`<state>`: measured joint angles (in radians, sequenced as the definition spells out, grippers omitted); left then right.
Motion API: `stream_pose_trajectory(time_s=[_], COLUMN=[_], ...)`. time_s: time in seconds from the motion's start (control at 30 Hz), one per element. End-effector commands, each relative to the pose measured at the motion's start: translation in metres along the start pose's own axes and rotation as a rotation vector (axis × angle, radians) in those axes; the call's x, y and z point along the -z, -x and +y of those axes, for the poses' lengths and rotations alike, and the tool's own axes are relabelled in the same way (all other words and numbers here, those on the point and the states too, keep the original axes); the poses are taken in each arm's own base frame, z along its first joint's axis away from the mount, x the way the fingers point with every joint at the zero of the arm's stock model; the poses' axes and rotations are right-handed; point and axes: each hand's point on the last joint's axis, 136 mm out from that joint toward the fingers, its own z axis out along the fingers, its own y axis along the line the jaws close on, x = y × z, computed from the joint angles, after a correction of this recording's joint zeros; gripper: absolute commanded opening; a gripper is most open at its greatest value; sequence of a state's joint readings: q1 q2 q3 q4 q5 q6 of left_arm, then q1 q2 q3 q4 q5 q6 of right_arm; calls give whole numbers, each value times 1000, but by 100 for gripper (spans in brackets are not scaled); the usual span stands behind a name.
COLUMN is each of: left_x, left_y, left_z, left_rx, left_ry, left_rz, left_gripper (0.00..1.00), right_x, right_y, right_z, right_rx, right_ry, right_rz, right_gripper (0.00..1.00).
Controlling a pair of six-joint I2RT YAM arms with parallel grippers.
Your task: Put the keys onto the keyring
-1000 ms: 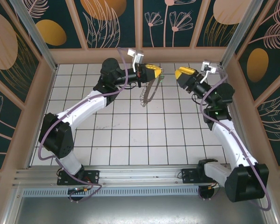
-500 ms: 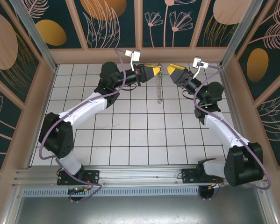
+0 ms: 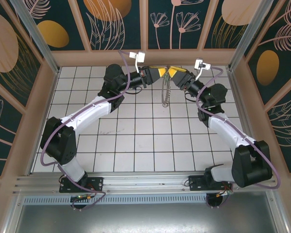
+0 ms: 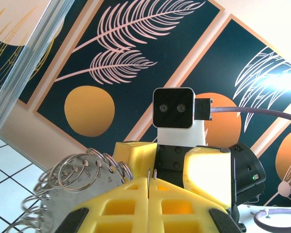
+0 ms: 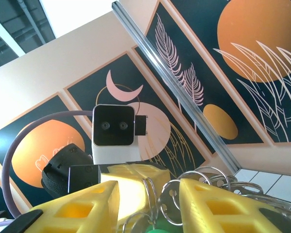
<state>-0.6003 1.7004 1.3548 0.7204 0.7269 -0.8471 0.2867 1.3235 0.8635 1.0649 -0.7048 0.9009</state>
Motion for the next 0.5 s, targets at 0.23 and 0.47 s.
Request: stream_pose_trajectory(time_s=[0.23,0.47], left_x=[2,2], left_y=[12,10], left_z=[-6,-6], left_rx=[-21,-20], left_ry=[-15,-18], left_rz=[-29,-27], left_gripper=[0,0], right_x=[-10,-11], right_y=[5,2], right_z=[19,18], right_rx=[35,28], right_ry=[81,81], right_rz=[-4,5], right_gripper=[22,15])
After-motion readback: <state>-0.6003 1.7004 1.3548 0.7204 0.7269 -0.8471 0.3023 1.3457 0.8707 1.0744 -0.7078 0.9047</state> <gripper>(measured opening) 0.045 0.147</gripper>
